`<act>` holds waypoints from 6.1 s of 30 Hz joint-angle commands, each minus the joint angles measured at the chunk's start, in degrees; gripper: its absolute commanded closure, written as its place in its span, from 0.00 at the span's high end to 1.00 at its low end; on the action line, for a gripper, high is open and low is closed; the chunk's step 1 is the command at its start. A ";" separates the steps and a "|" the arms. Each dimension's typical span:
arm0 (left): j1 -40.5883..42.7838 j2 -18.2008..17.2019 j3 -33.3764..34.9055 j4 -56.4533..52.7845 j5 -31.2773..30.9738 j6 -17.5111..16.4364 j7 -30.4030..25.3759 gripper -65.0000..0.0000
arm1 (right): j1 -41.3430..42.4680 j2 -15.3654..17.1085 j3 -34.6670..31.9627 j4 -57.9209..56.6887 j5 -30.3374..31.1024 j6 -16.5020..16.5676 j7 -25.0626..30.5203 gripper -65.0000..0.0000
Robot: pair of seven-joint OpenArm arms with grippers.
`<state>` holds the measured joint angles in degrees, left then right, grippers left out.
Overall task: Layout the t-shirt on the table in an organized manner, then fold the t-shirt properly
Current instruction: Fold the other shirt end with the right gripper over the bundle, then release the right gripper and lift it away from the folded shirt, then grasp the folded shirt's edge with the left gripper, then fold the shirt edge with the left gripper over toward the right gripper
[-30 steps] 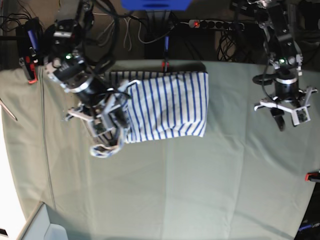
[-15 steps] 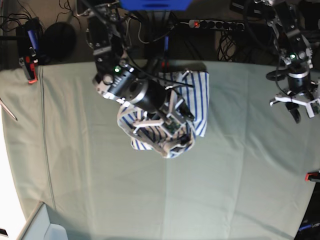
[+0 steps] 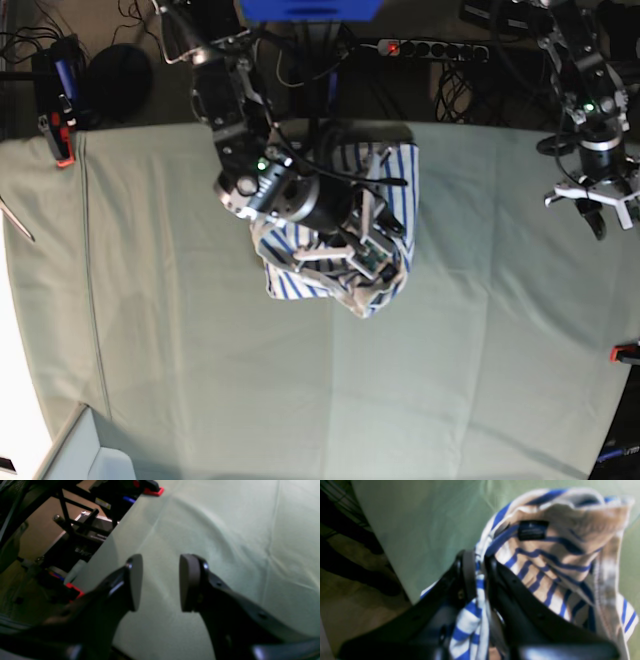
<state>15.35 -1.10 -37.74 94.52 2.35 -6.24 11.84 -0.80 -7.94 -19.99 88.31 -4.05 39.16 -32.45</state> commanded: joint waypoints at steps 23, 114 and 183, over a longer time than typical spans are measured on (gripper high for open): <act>-1.33 0.00 0.51 0.91 -2.39 0.13 -1.51 0.37 | -7.86 1.48 15.81 22.32 1.64 0.84 1.37 0.51; -7.49 5.19 34.09 -8.67 -11.01 0.31 -1.51 0.36 | -13.66 10.10 -1.51 11.86 1.46 -2.45 7.08 0.00; -7.40 -3.78 32.33 -17.82 -45.82 0.39 17.92 0.63 | -12.43 11.24 17.13 14.24 1.46 -2.28 7.08 0.00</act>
<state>8.25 -4.73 -5.43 75.94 -43.13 -5.67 30.20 -13.65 3.18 -2.94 101.58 -3.40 37.41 -26.74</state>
